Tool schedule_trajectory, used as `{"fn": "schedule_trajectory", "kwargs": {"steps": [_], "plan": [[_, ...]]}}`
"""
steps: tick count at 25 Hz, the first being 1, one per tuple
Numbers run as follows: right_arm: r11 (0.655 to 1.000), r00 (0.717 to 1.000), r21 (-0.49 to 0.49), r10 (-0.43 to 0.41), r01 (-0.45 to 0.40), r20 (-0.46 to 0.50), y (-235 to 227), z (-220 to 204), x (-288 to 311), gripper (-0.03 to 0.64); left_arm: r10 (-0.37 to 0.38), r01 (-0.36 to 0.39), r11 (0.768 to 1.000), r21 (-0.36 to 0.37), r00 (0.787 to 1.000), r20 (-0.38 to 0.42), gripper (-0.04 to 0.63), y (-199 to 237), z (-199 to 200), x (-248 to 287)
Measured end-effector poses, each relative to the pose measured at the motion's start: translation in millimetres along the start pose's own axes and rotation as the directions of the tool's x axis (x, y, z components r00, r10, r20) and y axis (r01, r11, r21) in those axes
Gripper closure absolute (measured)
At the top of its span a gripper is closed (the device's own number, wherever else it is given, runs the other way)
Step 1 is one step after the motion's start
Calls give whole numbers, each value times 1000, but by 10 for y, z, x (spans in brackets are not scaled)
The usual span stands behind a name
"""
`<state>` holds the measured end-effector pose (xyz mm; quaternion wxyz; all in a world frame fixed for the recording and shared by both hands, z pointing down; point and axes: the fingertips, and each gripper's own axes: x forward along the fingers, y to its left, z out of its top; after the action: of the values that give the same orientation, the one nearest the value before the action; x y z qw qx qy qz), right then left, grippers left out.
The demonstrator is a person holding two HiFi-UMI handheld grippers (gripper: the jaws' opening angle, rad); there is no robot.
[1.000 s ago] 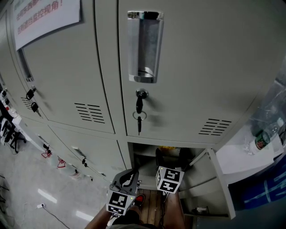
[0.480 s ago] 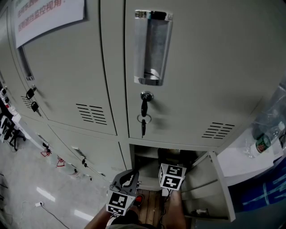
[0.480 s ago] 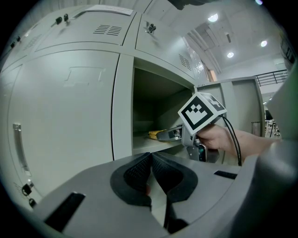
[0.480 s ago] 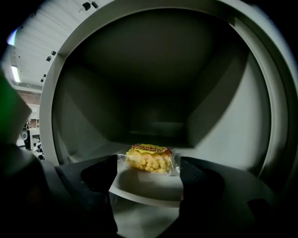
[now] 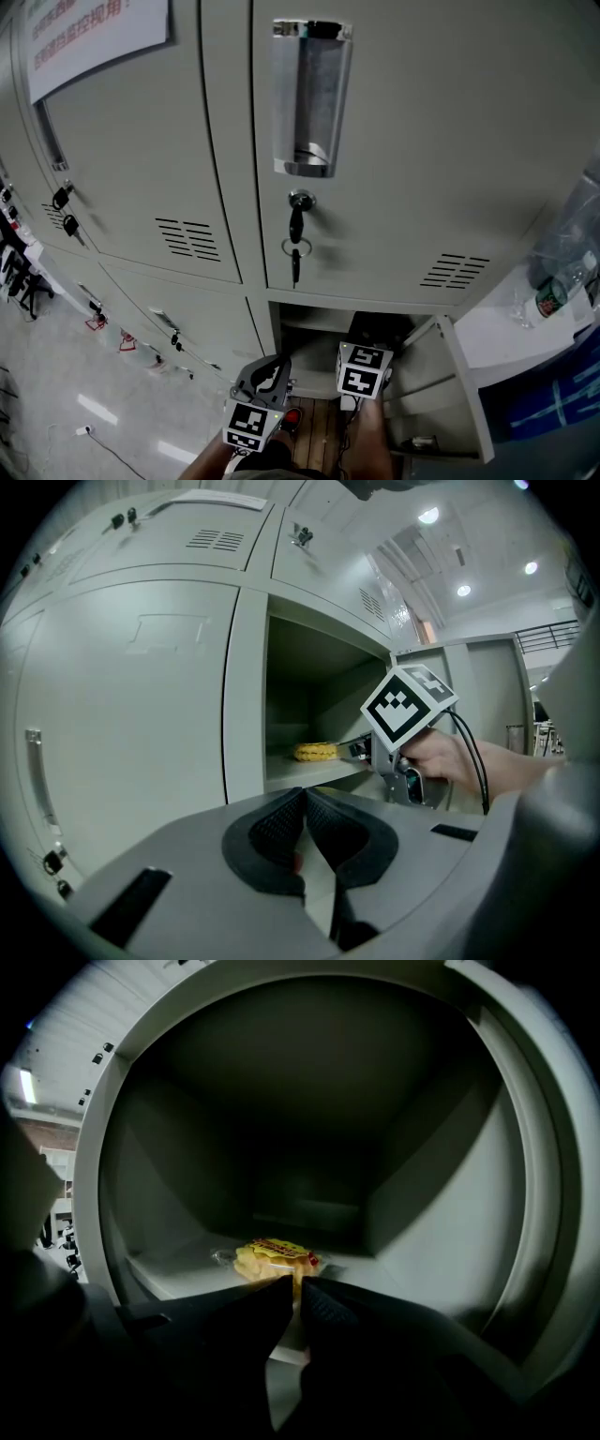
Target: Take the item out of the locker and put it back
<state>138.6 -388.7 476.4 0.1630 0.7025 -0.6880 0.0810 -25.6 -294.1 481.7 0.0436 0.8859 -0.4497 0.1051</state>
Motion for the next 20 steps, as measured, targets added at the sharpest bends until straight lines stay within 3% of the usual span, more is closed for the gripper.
{"fn": "schedule_trajectory", "kwargs": {"steps": [10, 20], "plan": [[1000, 1000, 11, -3, 3, 4, -12, -13, -5, 595, 6, -6, 1000, 0, 1000, 5, 563, 35, 17, -24], [999, 994, 30, 34, -38, 103, -11, 234, -263, 600, 23, -23, 1000, 13, 999, 37, 563, 68, 182, -99]]}}
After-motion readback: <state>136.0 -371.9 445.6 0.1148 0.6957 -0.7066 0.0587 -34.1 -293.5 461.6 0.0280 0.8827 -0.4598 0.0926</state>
